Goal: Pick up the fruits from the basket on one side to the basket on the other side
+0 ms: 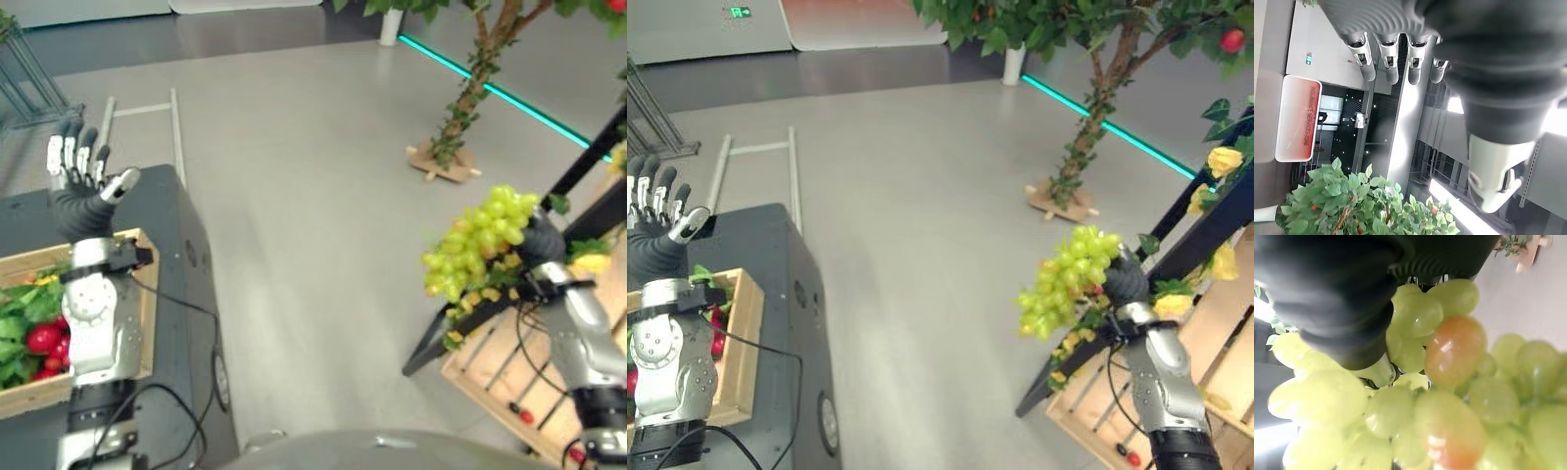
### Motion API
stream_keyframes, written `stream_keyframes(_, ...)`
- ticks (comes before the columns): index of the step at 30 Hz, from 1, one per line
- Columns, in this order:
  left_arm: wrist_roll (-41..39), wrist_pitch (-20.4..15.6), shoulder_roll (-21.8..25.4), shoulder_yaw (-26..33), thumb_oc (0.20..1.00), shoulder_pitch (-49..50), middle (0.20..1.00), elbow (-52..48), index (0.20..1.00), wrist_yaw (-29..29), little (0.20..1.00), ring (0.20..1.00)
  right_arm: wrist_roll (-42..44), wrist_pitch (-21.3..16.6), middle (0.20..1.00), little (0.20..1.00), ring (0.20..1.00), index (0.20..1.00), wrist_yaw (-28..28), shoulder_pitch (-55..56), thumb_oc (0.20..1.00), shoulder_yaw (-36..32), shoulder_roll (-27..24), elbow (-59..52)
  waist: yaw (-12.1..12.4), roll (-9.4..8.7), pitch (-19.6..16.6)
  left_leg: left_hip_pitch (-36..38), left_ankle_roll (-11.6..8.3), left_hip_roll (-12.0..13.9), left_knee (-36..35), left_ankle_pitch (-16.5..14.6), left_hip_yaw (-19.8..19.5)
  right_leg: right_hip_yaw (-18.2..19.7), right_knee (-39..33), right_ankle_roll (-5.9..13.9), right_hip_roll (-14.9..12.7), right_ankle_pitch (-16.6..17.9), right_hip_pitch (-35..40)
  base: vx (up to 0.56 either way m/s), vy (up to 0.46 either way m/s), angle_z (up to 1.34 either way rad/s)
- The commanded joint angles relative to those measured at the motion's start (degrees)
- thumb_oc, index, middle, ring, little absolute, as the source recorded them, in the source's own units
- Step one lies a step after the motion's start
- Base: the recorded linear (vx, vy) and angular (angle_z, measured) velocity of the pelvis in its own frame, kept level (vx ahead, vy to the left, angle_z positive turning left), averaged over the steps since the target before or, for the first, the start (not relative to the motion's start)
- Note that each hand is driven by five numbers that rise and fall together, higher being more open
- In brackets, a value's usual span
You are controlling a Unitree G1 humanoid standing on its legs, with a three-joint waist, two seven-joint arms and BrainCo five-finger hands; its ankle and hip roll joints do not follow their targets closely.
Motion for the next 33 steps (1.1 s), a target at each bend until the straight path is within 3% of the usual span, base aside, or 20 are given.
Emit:
stream_keyframes(1, 1.9, -1.71, 1.51, -0.48, 1.0, -0.33, 1.0, -0.43, 1.0, -0.81, 1.0, 1.0, 2.57, -3.01, 0.2, 0.2, 0.2, 0.2, -1.83, -1.47, 0.2, -7.48, -4.02, 0.2, -1.81, 0.54, -1.61, -3.14, 1.25, -1.73, 4.0, -4.73, 0.01, -0.82, -3.89, 6.05, 0.03, -0.02, 9.07, 0.02, -0.099, -0.05)
stream_keyframes(7, 1.9, -1.32, 0.45, -1.57, 1.0, 0.11, 1.0, -0.51, 1.0, -1.51, 1.0, 1.0, 1.87, -2.8, 0.2, 0.2, 0.2, 0.2, -1.55, -0.61, 0.2, -7.1, -2.84, -1.7, -3.04, -0.33, -0.98, -3.73, -0.08, -0.06, 7.11, -4.81, 0.03, 0.87, -7.05, 5.04, 1.65, 0.39, 9.87, 0.01, -0.104, -0.06)
stream_keyframes(11, 1.9, -1.34, 0.29, -2.16, 1.0, 0.05, 1.0, -0.3, 1.0, -1.55, 1.0, 1.0, 1.8, -3.23, 0.2, 0.2, 0.2, 0.2, -1.34, -0.54, 0.2, -6.41, -2.46, -2.16, -3.27, -1.87, 0.49, -6.86, -1.84, 2.27, 14.96, -4.84, -0.86, 2.6, -8.09, 3.91, 2.34, 0.67, 10.05, -0.03, -0.107, -0.11)
stream_keyframes(12, 2.25, -1.52, 0.44, -2.4, 1.0, -0.35, 1.0, -0.32, 1.0, -0.89, 1.0, 1.0, 1.82, -3.65, 0.2, 0.2, 0.2, 0.2, -1.64, -1.41, 0.2, -5.11, -2.61, -2.5, -1.81, -2.54, 2.38, -10.02, -3.54, 2.23, 20.29, -1.33, -7.9, 3.89, -8.12, 2.52, 2.83, 1.89, 9.35, -0.14, -0.055, -0.3)
stream_keyframes(13, 2.73, -1.59, 0.43, -2.25, 1.0, -0.13, 1.0, -0.36, 1.0, -0.3, 1.0, 1.0, 1.41, -3.78, 0.2, 0.2, 0.2, 0.2, -1.86, -2.12, 0.2, -4.02, -2.84, -2.36, -0.67, -2.61, 2.65, -11.08, -3.47, -0.29, 20.64, -1.84, -14.98, 5.51, -8.05, 2.18, 3.14, 2.1, 8.7, -0.14, -0.043, -0.36)
stream_keyframes(14, 2.78, -1.58, 0.42, -2.2, 1.0, -0.17, 1.0, -0.38, 1.0, -0.25, 1.0, 1.0, 1.4, -3.82, 0.2, 0.2, 0.2, 0.2, -1.87, -2.26, 0.2, -3.96, -2.85, -2.29, -0.97, -2.68, 2.43, -11.44, -3.36, -0.45, 20.38, -1.4, -15.16, 5.26, -8.1, 2.15, 3.06, 2.31, 8.37, -0.01, 0.066, -0.52)
stream_keyframes(15, 3.67, -1.86, 0.51, -1.57, 1.0, 0.88, 1.0, -0.66, 1.0, 0.83, 1.0, 1.0, 2.33, -3.7, 0.2, 0.2, 0.2, 0.2, -1.55, -4.05, 0.2, -1.92, -2.61, -2.26, 1.06, -2.42, 1.75, -9.88, -2.2, -4.04, 12.22, -4.14, -27.22, 8.44, -7.59, 2.65, 3.68, 2.22, 7.1, 0.05, 0.073, -0.6)
stream_keyframes(17, 3.85, -2.27, 0.59, -1.46, 1.0, 1.57, 1.0, -0.6, 1.0, 1.17, 1.0, 1.0, 2.0, -4.42, 0.2, 0.2, 0.2, 0.2, -2.05, -4.98, 0.2, -0.06, -2.67, -1.79, 1.93, -2.24, 1.69, -8.94, -1.08, -6.0, 10.31, -4.78, -33.94, 10.43, -5.16, 2.84, 3.54, 2.11, 5.54, 0.06, 0.122, -1.16)
stream_keyframes(19, 4.37, -2.39, 1.31, -1.78, 1.0, 0.7, 1.0, -0.43, 1.0, 1.24, 1.0, 1.0, 2.19, -4.58, 0.2, 0.2, 0.2, 0.2, -1.95, -4.18, 0.2, -0.8, -1.97, -2.92, 0.46, -1.98, 1.53, -8.1, -0.79, -5.27, 8.38, -3.43, -31.76, 9.43, -3.72, 3.09, 2.91, 1.92, 4.83, 0.0, 0.122, -1.07)
stream_keyframes(21, 4.21, -2.86, 1.69, -1.79, 1.0, 0.48, 1.0, -0.99, 1.0, 0.92, 1.0, 1.0, 2.41, -4.7, 0.2, 0.2, 0.2, 0.2, -1.72, -4.62, 0.2, 0.3, -0.67, -4.05, -0.2, -1.9, 1.0, -7.11, 0.1, -5.67, 7.46, -4.15, -31.1, 9.62, -2.49, 3.62, 2.27, 1.74, 3.92, 0.02, 0.134, -0.83)
stream_keyframes(33, 5.7, -2.18, 2.03, -1.36, 1.0, 1.91, 1.0, -1.68, 1.0, 0.82, 1.0, 1.0, 1.37, -2.36, 0.2, 0.2, 0.2, 0.2, 0.0, -4.63, 0.2, 2.68, 0.96, -6.47, -0.18, -0.99, -1.31, -2.18, 1.71, -6.55, 0.86, -3.41, -27.12, 12.39, -4.22, 5.23, 0.87, 2.99, 3.92, 0.01, 0.102, -0.35)
